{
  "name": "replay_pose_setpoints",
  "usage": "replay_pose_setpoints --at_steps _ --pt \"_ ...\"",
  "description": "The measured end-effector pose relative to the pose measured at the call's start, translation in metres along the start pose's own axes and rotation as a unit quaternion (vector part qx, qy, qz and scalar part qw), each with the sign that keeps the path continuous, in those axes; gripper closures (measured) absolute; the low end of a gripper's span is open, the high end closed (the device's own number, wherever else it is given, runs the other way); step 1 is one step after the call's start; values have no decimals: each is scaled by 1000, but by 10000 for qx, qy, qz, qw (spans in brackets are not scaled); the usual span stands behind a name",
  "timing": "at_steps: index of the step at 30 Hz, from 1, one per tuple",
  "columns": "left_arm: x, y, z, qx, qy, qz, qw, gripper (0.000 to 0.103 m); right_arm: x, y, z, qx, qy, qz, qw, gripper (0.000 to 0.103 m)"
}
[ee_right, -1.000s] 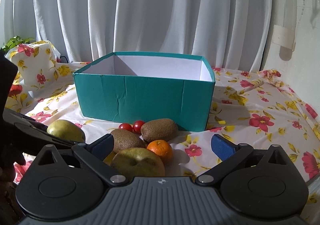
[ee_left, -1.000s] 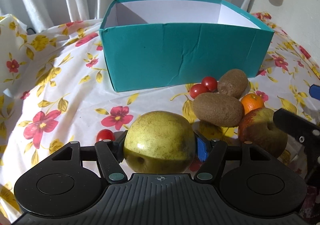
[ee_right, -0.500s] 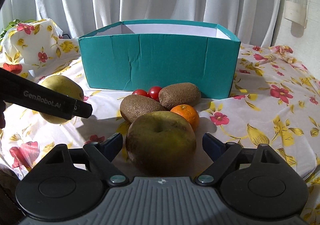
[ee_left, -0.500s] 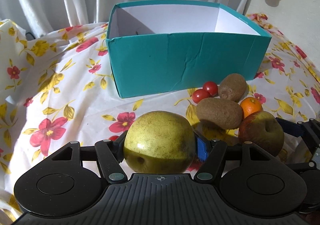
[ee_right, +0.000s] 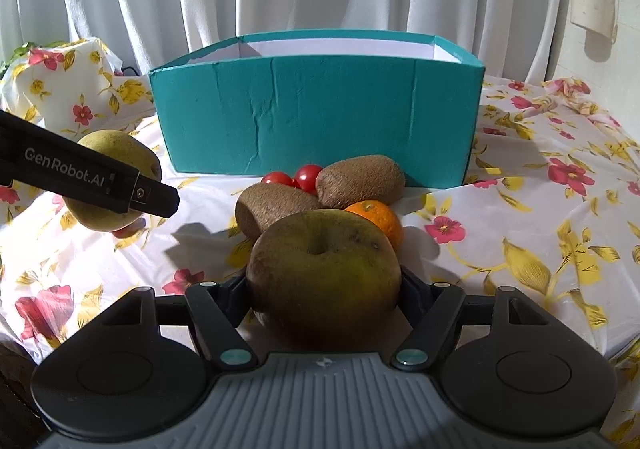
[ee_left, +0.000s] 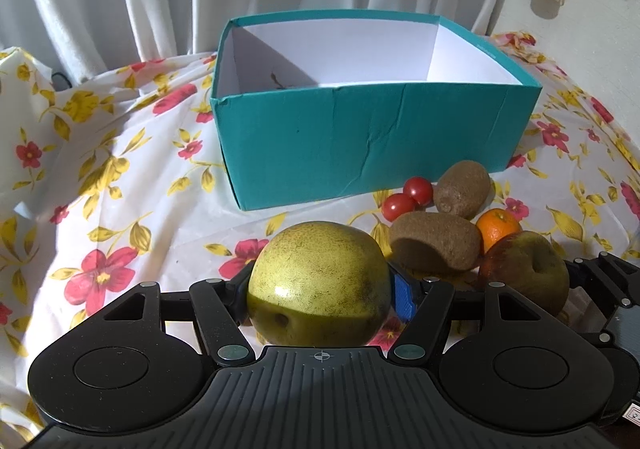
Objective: Organize fruits
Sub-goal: 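Carry the green pear over the box with the left tool while the right tool carries the greenish apple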
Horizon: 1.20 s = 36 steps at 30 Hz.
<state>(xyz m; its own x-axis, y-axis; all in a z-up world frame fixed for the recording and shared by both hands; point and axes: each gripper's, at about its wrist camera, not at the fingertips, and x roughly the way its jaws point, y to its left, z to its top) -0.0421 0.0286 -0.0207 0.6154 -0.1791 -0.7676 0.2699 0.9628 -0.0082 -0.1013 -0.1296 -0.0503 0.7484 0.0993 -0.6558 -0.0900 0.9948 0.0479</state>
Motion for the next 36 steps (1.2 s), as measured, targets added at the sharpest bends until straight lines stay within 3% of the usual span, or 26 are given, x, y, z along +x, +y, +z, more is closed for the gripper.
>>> replay_pose_setpoints --at_steps 11,20,36 --pt "-24 -9 52 -58 -413 153 9990 33 -33 -20 51 132 -649 -21 9978 31" --pt "-32 -12 107 -52 -880 502 9948 33 -38 -35 92 237 -1204 -246 9921 31" --pt "6 -14 132 -255 -716 582 9954 33 -27 -50 123 328 -1458 -507 9875 31"
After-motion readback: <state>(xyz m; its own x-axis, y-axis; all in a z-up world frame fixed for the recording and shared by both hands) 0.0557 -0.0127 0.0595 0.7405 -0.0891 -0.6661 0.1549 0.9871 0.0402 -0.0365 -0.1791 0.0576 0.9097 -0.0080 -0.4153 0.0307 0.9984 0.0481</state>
